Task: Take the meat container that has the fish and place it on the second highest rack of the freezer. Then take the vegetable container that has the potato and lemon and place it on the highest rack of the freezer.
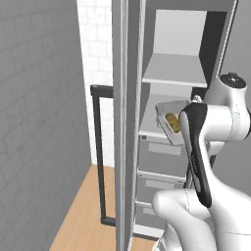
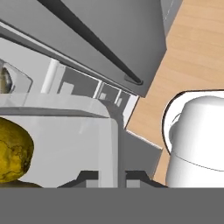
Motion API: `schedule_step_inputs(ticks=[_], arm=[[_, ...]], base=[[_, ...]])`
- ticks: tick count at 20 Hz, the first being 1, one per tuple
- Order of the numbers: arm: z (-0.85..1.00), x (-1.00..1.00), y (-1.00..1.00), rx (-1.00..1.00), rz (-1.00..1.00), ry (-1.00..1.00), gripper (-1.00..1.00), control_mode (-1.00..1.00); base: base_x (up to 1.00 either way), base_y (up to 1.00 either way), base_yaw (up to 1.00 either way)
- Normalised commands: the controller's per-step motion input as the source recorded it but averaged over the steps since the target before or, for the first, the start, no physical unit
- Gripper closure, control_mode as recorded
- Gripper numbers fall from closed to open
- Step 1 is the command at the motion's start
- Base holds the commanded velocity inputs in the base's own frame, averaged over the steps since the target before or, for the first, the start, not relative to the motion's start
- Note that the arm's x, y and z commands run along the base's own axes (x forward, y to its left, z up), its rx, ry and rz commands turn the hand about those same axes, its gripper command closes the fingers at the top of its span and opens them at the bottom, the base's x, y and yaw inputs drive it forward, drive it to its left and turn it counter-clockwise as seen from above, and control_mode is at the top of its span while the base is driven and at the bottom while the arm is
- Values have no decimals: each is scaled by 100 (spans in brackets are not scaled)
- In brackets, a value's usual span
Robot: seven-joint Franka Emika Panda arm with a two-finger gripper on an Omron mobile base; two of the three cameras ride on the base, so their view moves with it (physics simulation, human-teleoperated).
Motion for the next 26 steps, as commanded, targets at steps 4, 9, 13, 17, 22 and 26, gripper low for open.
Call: schedule_step_inputs(ticks=[4, 9, 13, 17, 22, 26], arm=[[92, -1, -33, 0, -17, -7, 100, -100], [54, 5, -17, 0, -12, -19, 100, -100], [39, 29, 0, 0, -12, -12, 100, -100], [34, 61, 0, 0, -13, -3, 100, -100], [20, 97, -11, 0, -13, 0, 100, -100], [5, 96, -35, 0, -6, 0, 100, -100]], base=[[0, 0, 0], [0, 0, 0], [0, 0, 0], [0, 0, 0], [0, 0, 0], [0, 0, 0]])
